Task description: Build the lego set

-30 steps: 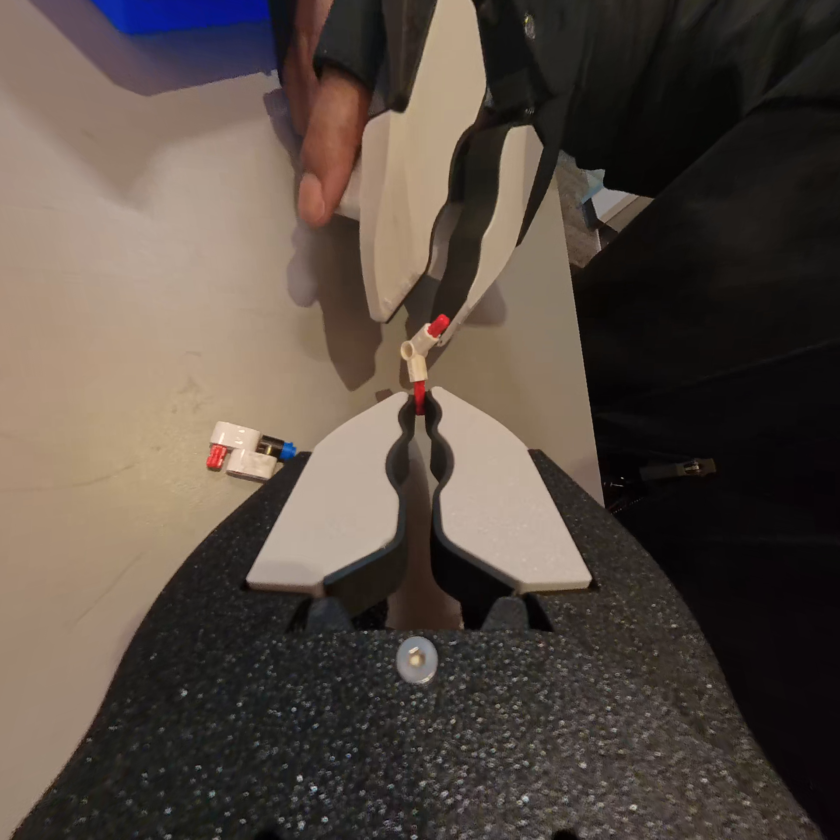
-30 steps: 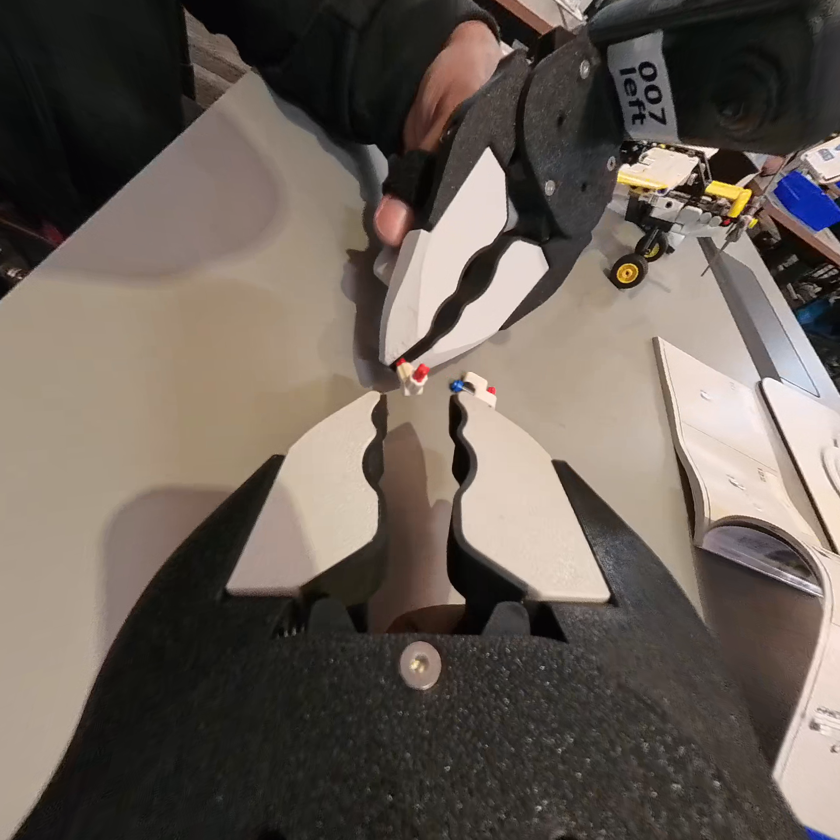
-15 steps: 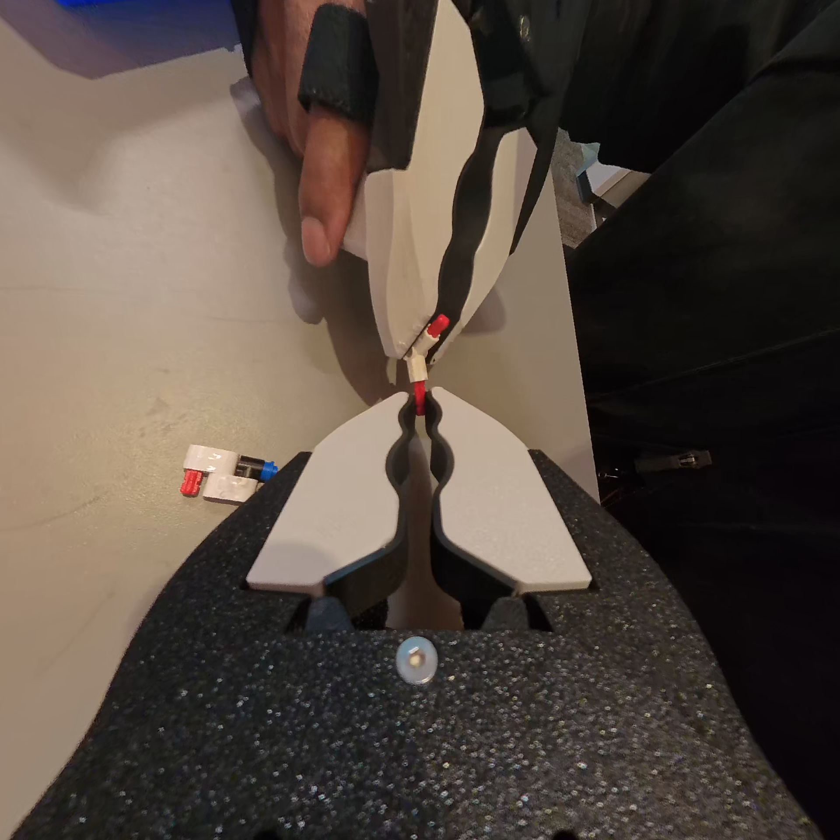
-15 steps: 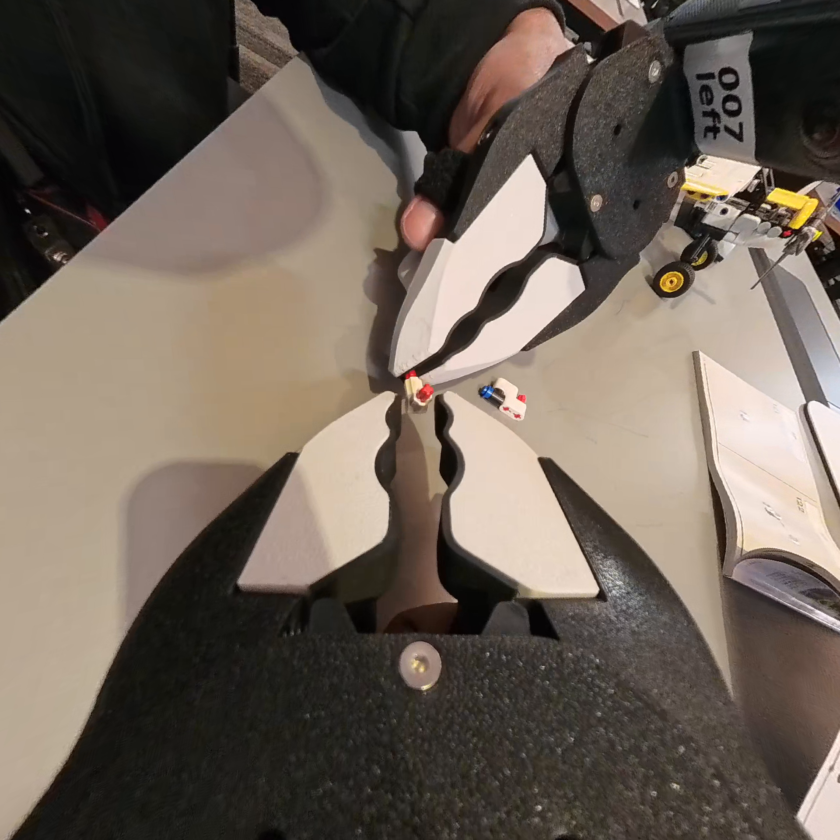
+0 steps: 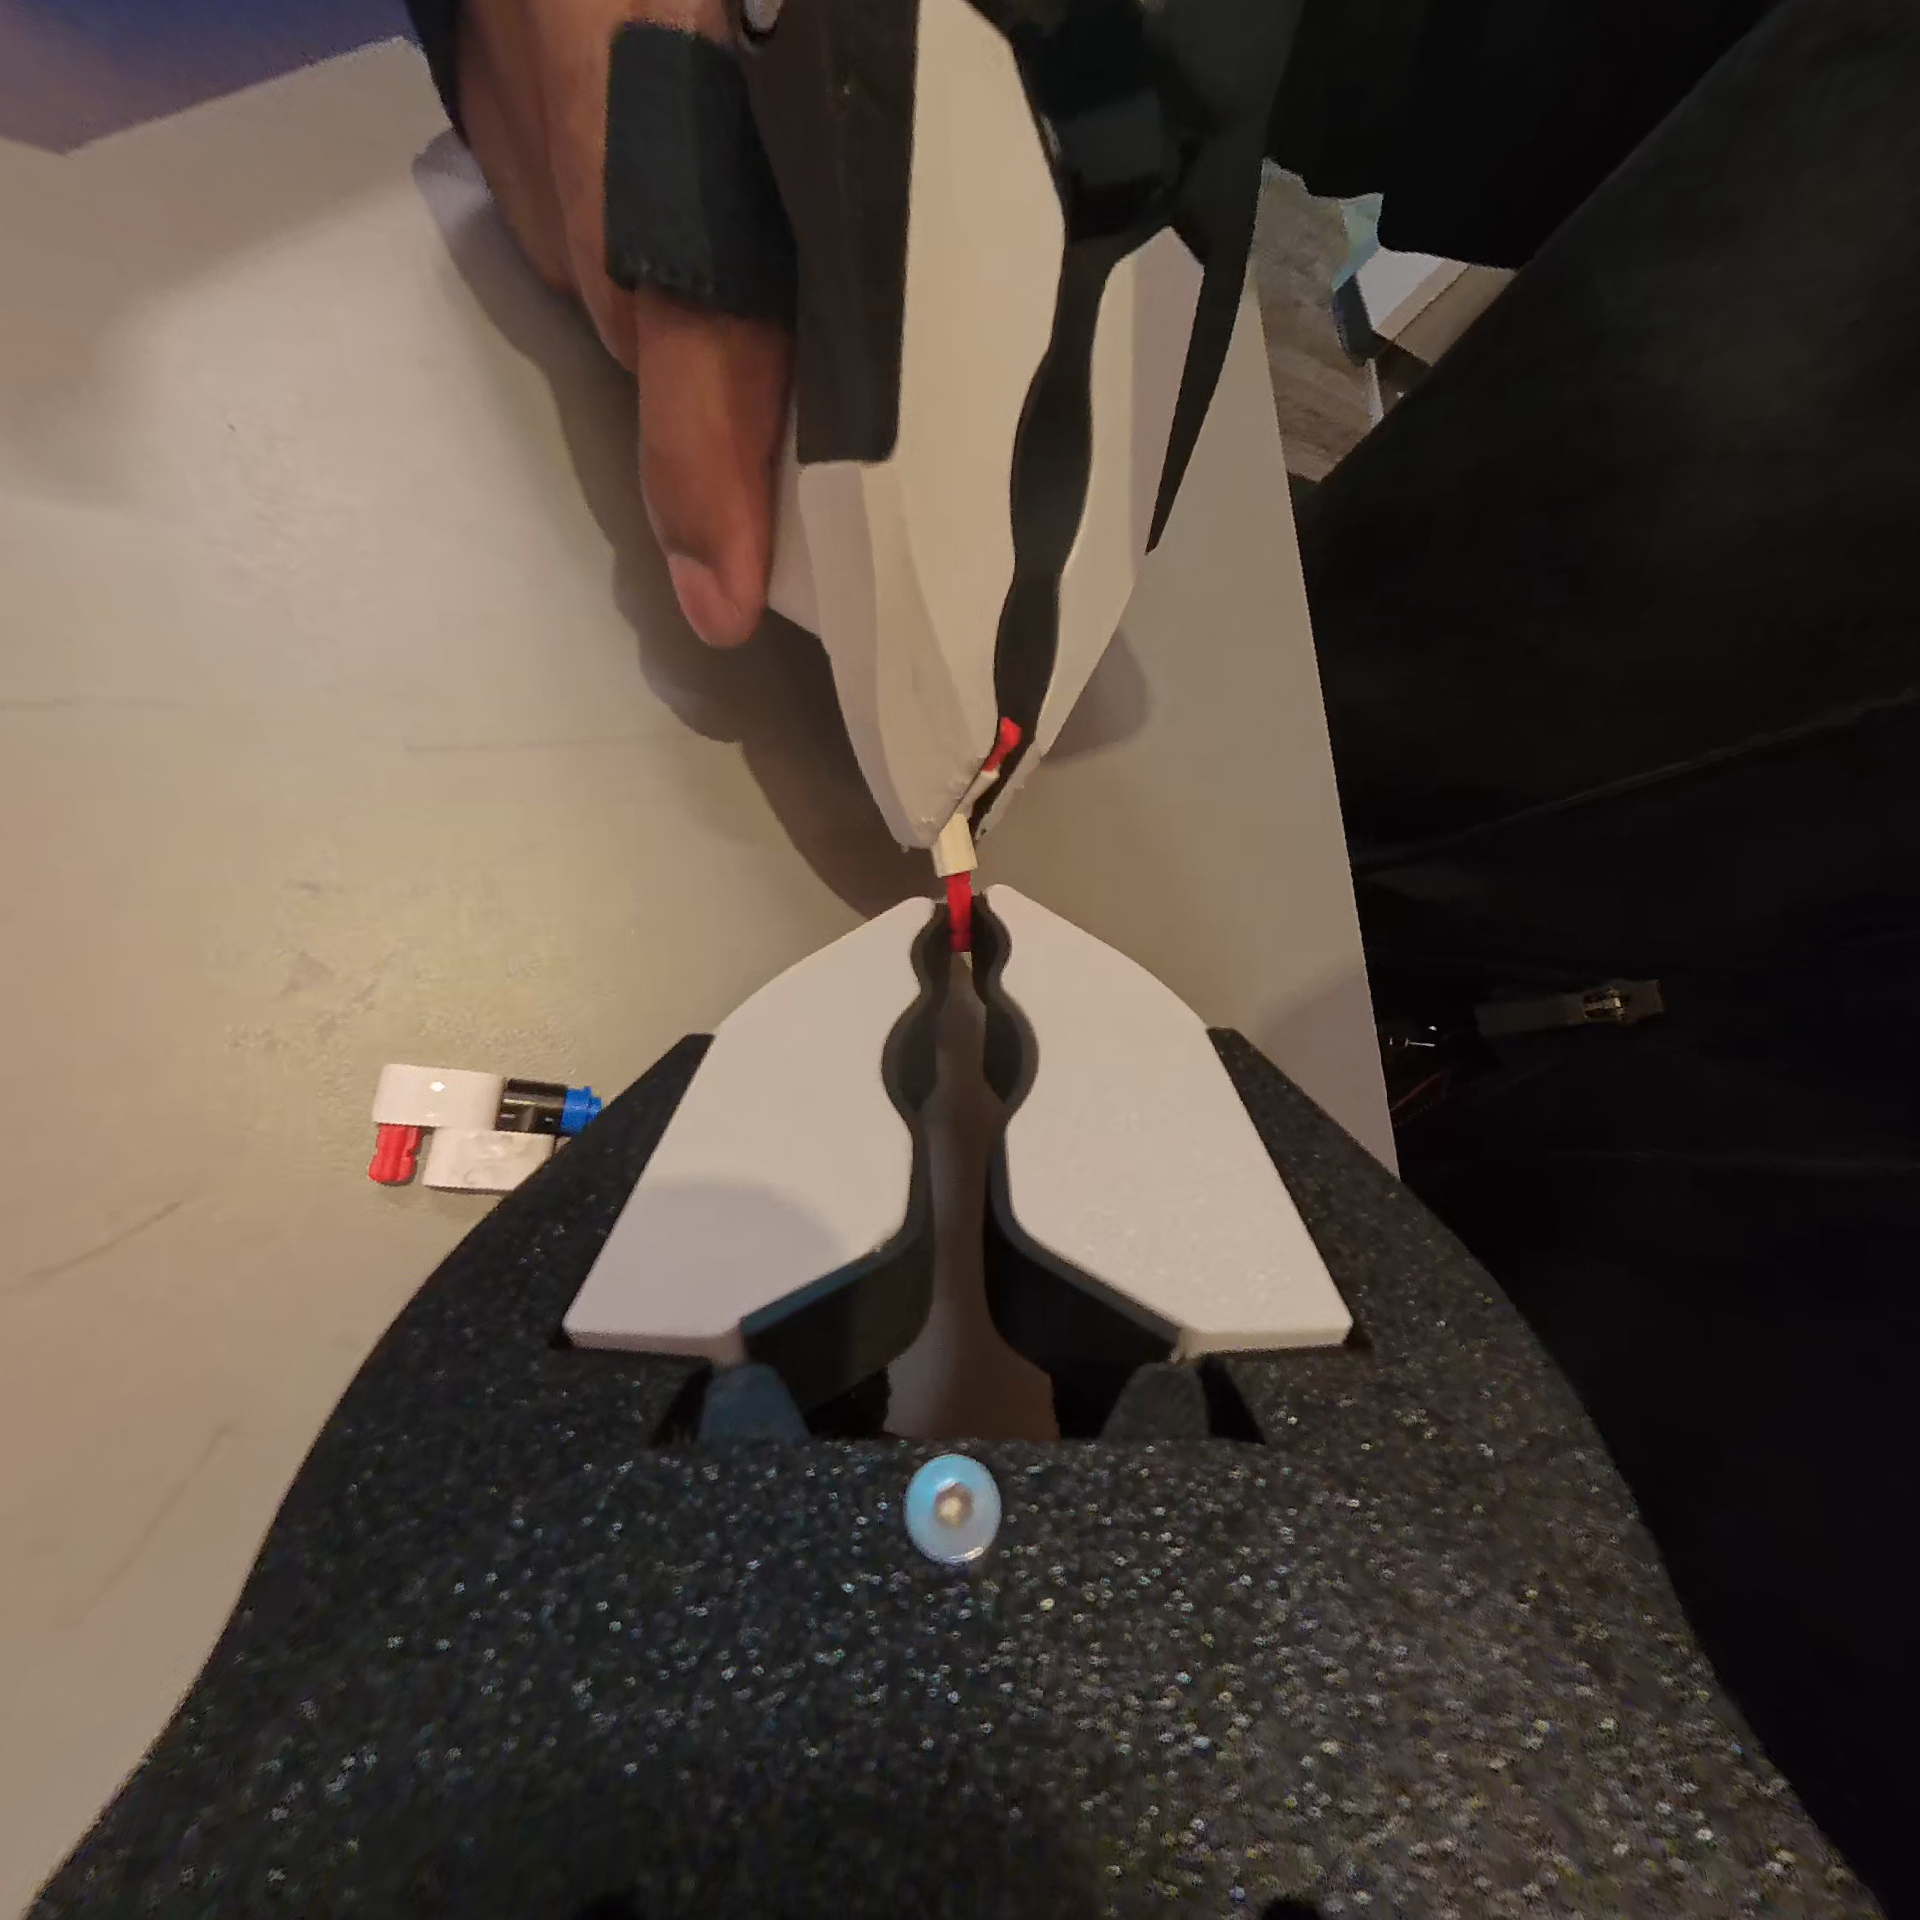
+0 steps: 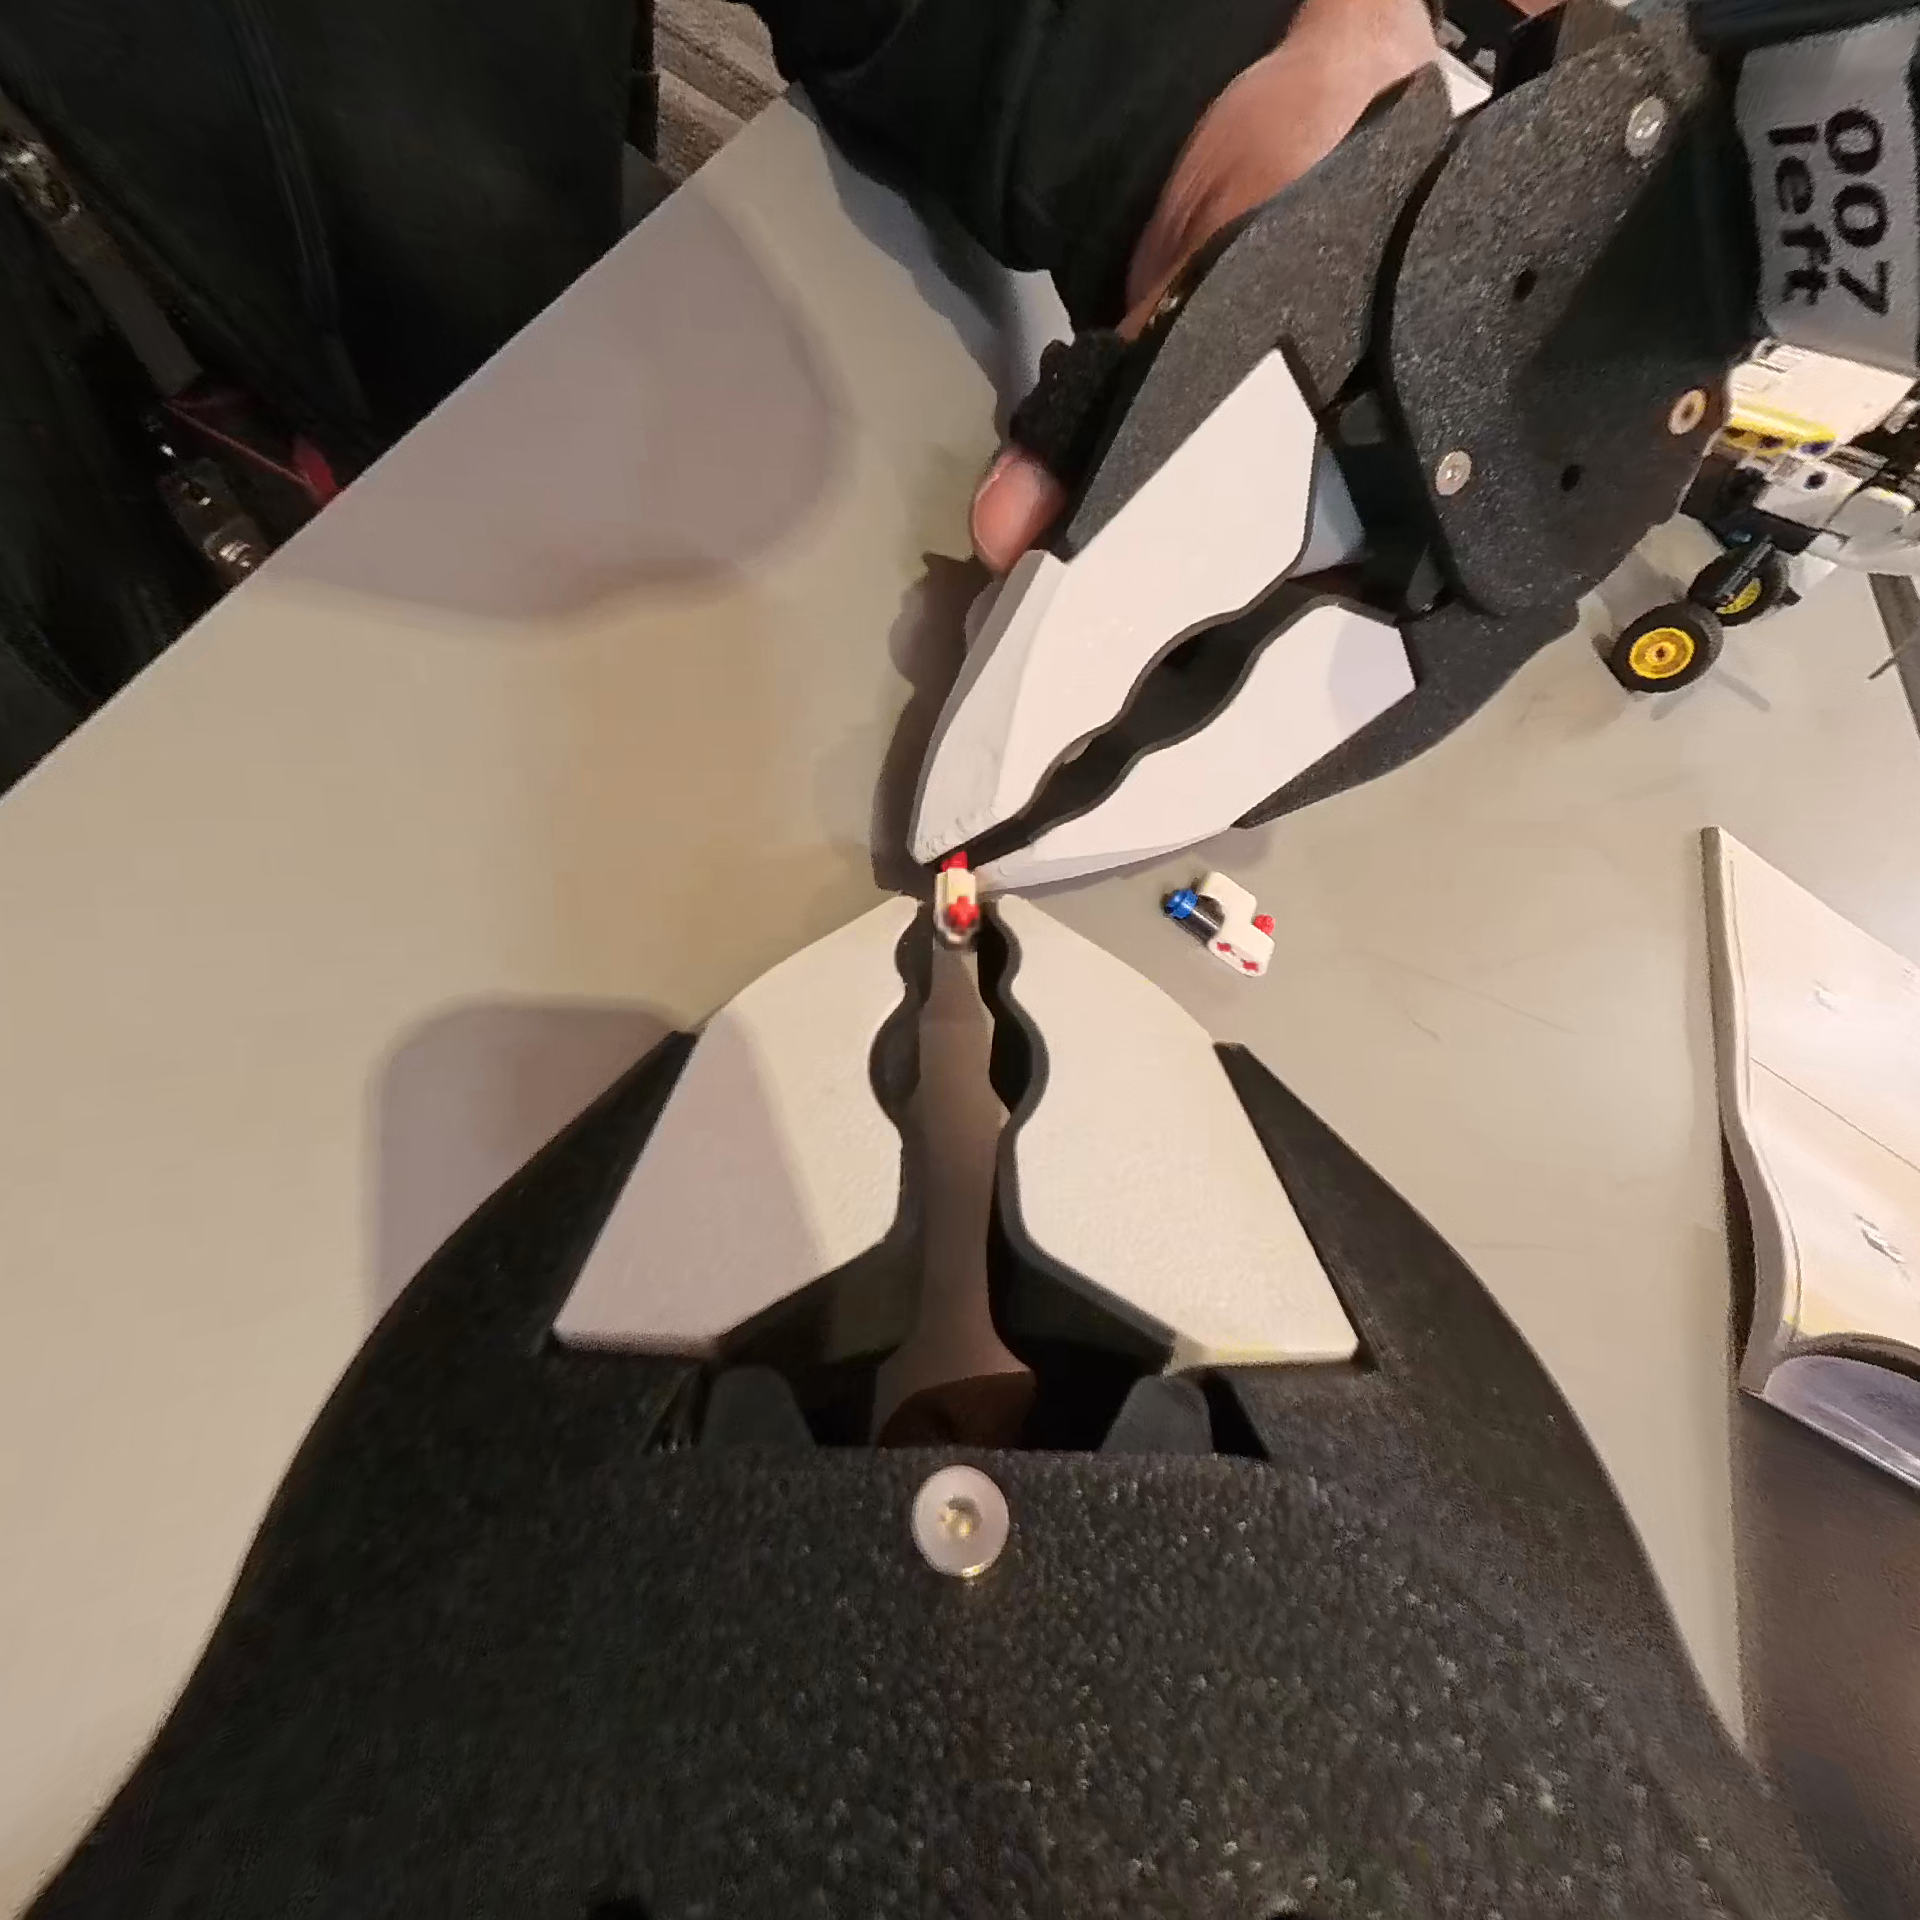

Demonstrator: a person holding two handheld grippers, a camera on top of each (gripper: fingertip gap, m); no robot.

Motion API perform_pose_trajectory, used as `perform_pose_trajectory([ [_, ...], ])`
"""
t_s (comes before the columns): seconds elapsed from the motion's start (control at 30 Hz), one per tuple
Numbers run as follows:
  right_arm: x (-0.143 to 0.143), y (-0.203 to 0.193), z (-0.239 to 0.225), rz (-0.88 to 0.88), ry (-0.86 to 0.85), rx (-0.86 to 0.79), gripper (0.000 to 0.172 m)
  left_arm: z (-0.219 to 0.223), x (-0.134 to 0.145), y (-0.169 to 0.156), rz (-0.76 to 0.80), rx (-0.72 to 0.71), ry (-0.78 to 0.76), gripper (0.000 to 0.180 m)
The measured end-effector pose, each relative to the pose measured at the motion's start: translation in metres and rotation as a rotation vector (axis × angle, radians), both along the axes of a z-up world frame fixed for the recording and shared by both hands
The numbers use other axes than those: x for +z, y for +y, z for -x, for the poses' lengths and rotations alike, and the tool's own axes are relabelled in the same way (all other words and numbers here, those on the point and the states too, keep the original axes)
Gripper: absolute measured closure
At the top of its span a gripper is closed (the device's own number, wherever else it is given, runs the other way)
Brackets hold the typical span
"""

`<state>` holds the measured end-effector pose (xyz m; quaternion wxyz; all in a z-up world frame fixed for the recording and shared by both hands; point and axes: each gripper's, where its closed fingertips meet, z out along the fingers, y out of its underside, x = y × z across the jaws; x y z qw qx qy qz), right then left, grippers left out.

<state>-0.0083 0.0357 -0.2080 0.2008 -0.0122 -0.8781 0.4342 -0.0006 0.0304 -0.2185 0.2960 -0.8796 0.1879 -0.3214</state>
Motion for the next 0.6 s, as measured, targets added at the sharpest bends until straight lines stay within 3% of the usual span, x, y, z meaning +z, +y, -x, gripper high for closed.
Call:
perform_pose_trajectory([
  [0.6,-0.0081,-0.0009,-0.0018,-0.065,-0.014,0.007,0.165,-0.0021,-0.0093,0.0029,0.066,0.011,0.062,0.178],
])
